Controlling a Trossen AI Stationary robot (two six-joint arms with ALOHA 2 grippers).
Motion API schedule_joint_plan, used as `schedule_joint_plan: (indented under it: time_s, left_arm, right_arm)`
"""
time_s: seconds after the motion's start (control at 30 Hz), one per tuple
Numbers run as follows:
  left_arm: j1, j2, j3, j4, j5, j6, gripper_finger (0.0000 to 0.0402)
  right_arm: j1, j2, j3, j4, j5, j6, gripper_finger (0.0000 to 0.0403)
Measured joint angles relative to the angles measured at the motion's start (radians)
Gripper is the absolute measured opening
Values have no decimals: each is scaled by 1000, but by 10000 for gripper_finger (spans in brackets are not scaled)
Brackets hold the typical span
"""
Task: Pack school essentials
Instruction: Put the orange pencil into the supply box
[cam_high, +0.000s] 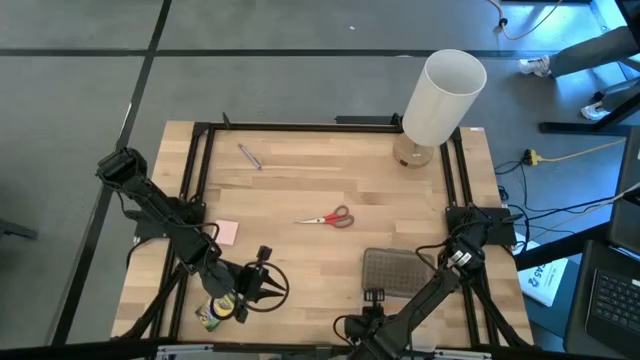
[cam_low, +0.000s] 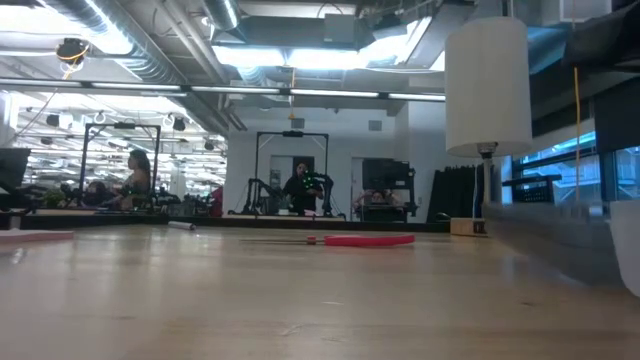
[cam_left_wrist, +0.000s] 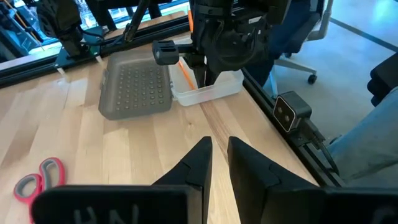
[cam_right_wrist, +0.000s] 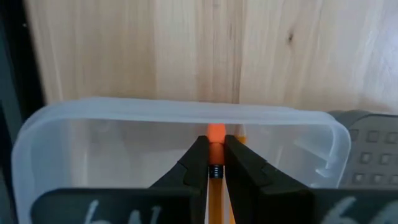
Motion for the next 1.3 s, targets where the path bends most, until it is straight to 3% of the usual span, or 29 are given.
schedule_joint_plan:
  time_s: [0.27,0.7,1.3]
  left_arm:
    - [0,0,0,0,0,0,47]
    - [0,0,-2,2,0,0,47]
    - [0,0,-2,1,7,2,47]
  right_arm:
    - [-7,0,0,-1,-7,0,50]
    - [-13,0,0,-1,-6,0,101]
    - [-23,-22,0,-18,-5,7,104]
